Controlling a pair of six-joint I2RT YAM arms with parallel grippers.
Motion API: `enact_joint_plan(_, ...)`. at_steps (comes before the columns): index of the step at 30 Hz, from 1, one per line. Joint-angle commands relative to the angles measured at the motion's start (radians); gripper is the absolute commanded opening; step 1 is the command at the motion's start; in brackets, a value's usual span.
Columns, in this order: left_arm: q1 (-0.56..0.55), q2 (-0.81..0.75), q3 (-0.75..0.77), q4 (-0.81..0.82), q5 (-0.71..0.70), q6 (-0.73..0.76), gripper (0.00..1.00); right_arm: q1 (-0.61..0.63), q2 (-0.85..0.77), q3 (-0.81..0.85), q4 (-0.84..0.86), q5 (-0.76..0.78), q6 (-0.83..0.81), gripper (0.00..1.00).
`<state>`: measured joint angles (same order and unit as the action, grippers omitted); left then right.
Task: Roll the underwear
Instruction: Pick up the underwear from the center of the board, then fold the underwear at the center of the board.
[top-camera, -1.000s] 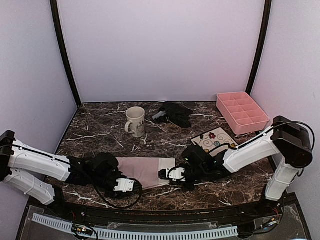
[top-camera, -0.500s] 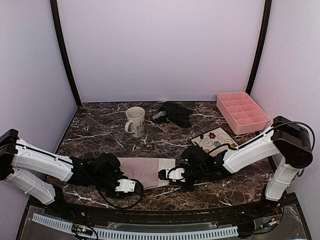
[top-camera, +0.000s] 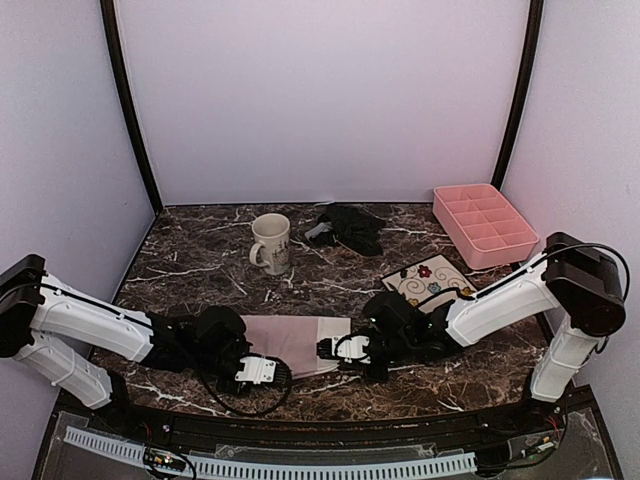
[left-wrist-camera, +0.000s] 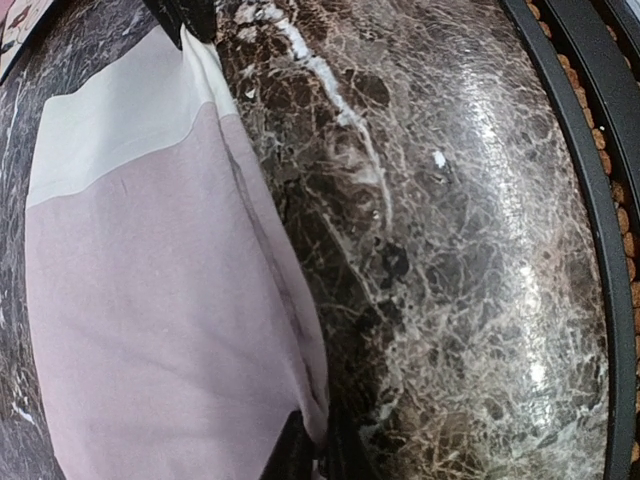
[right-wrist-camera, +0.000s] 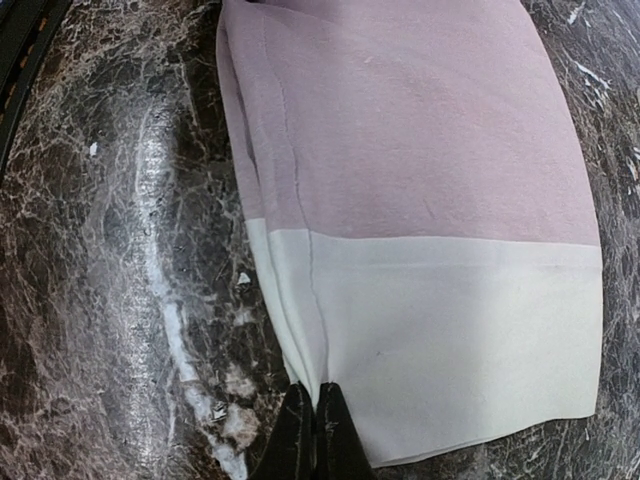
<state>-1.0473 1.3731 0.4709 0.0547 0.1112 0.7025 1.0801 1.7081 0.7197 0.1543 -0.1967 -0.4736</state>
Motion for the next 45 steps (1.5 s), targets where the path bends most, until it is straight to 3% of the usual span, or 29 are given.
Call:
enact_joint_plan(1, -0.003, 0.0, 0.014, -0.041, 0.013, 0.013, 0.03, 0.012, -0.019, -0.016, -0.006, -0.001, 0.011, 0.0)
enact_joint_plan(11, -0.002, -0.068, 0.095, -0.256, 0.118, -0.017, 0.0, 0.02, -0.088, -0.02, -0.087, -0.036, 0.064, 0.0)
enact_joint_plan(16, 0.067, -0.078, 0.142, -0.309, 0.158, -0.035, 0.0, 0.001, -0.094, 0.009, -0.121, -0.03, 0.091, 0.0)
enact_joint_plan(28, 0.198, 0.01, 0.226, -0.23, 0.106, 0.027, 0.0, -0.106, -0.052, 0.105, -0.203, -0.077, 0.114, 0.0)
enact_joint_plan(45, 0.29, 0.176, 0.347, -0.152, 0.061, 0.126, 0.0, -0.168, 0.046, 0.222, -0.273, -0.064, 0.13, 0.0)
